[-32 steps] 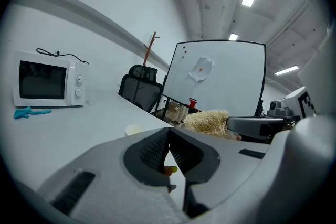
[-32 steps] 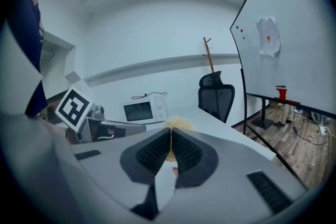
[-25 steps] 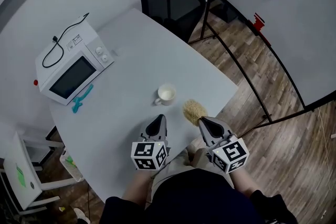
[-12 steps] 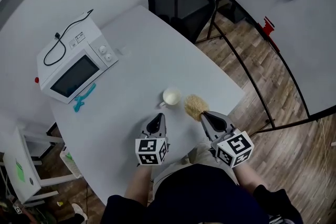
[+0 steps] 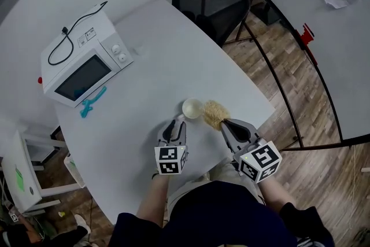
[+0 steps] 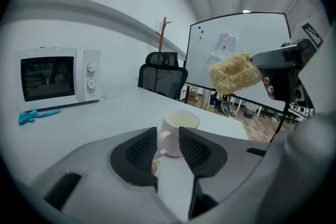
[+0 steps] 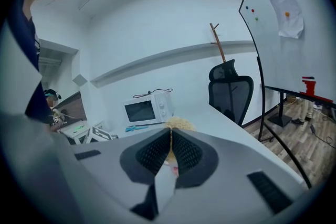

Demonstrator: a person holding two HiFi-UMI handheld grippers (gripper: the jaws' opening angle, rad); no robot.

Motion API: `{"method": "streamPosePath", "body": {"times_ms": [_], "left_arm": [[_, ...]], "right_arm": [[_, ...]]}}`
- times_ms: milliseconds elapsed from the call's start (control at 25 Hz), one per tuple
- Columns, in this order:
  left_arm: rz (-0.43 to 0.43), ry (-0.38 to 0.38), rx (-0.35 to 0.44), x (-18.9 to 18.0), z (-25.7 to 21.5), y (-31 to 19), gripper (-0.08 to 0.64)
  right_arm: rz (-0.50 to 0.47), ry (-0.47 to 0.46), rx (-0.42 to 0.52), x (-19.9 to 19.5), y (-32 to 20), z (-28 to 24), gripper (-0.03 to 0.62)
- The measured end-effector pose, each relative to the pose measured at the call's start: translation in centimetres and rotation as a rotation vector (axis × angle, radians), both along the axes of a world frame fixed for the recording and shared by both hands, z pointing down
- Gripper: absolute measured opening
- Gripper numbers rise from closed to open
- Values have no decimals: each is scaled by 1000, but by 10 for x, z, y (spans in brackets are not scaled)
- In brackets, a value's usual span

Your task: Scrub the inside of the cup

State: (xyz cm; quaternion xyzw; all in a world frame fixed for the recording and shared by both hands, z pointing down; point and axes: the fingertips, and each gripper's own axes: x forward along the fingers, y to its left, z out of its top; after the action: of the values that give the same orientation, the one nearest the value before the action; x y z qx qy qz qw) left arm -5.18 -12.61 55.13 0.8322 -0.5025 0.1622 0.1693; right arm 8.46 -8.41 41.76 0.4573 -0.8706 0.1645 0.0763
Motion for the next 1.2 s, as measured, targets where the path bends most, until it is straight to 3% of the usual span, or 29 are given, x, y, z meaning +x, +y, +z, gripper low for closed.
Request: {"method": "streamPosePath", "body": {"times_ms": [160, 680, 1000, 1200], "left_arm": [[-27, -46, -24, -5, 19, -8, 168], [-109, -88, -49, -5, 52, -26, 171], [-165, -87, -27, -2, 57, -31, 55], [-176, -62, -45, 0, 57, -30, 48]], "right_arm": [[-12, -5, -2, -1, -8, 1, 32], [-26, 10, -29, 4, -27, 8, 32], [-29, 11, -44, 8, -35, 13, 32], [-81, 48, -74, 1, -40, 18, 32]]}}
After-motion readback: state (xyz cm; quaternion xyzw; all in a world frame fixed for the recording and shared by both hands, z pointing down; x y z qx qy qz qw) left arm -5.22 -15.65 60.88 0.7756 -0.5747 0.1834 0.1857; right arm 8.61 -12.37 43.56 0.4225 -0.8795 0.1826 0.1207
